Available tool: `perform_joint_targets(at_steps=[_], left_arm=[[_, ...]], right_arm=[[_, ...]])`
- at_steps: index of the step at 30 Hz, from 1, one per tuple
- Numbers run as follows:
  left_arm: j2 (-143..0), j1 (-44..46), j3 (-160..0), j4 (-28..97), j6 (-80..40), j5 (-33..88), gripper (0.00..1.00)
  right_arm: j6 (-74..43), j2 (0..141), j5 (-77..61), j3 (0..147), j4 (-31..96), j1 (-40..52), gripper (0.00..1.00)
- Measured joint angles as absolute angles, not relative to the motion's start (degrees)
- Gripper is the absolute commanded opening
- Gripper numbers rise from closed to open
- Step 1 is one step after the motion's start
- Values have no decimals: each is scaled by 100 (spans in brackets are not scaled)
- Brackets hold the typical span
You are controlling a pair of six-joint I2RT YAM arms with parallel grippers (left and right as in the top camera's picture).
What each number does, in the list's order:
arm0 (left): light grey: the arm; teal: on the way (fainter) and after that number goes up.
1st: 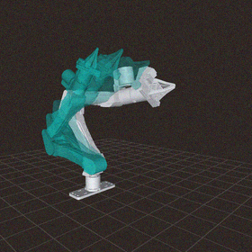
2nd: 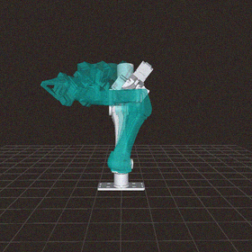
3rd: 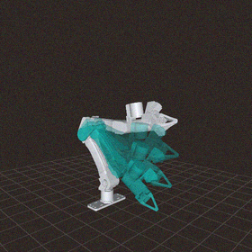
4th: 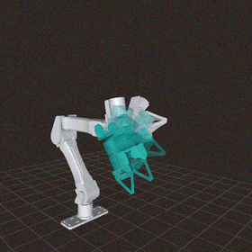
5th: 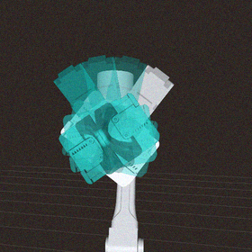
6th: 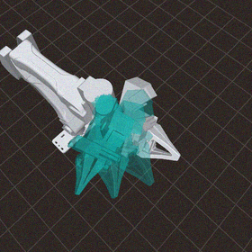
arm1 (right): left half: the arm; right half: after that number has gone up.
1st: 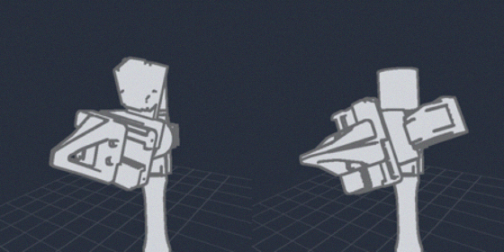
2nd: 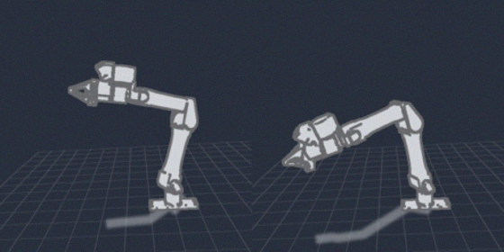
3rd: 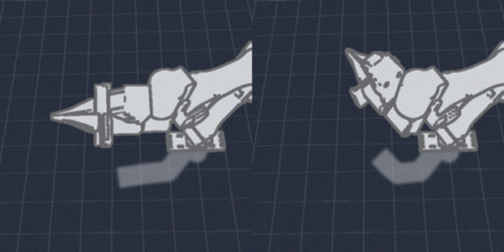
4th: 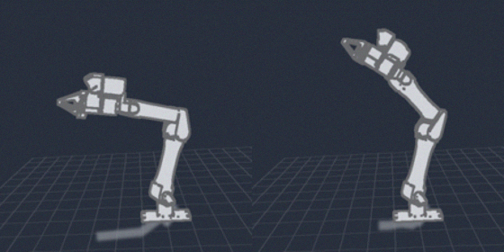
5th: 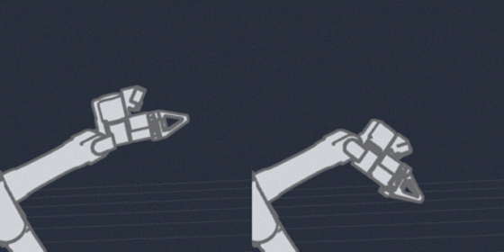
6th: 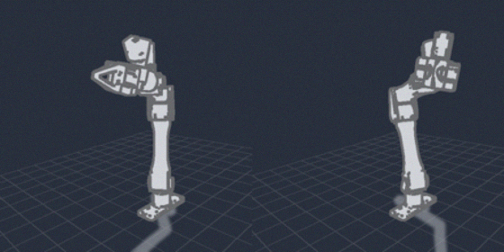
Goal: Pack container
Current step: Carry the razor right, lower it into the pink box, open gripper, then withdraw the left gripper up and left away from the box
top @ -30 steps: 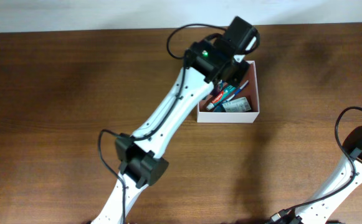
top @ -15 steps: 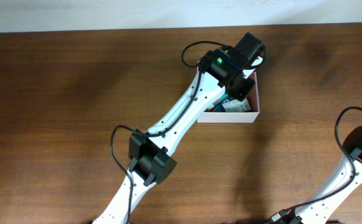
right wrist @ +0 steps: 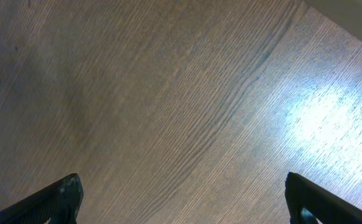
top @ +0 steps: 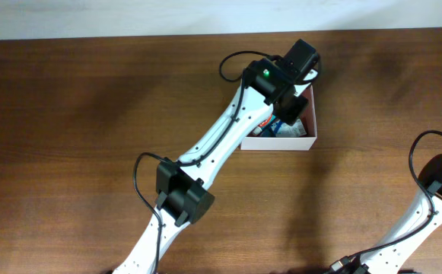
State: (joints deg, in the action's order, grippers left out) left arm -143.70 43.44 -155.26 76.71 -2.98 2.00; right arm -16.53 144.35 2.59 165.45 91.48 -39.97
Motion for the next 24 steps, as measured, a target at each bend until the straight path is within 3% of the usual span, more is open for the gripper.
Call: perform_joint_targets(at_steps=[5, 6, 8, 17, 24], left_arm=[[-14370, 4180, -15526, 7861, -298, 200, 57], [-14370, 4147, -15526, 7874, -298, 200, 65], [-14355, 4093, -15526, 7876, -231, 200, 99], [-13393, 3830, -15528, 7990, -45, -204, 99], [-12416, 3068, -15592, 8128, -12, -456, 99]], right_arm=[[-1653, 14435, 259, 16545, 9148, -3997, 99], [-1656, 14435, 261, 16545, 9148, -3997, 99], [-1653, 14438, 259, 16545, 9148, -3997, 99], [-1651, 14435, 261, 16545, 9148, -3997, 99], [-1651, 14435, 261, 16545, 9148, -3997, 99]])
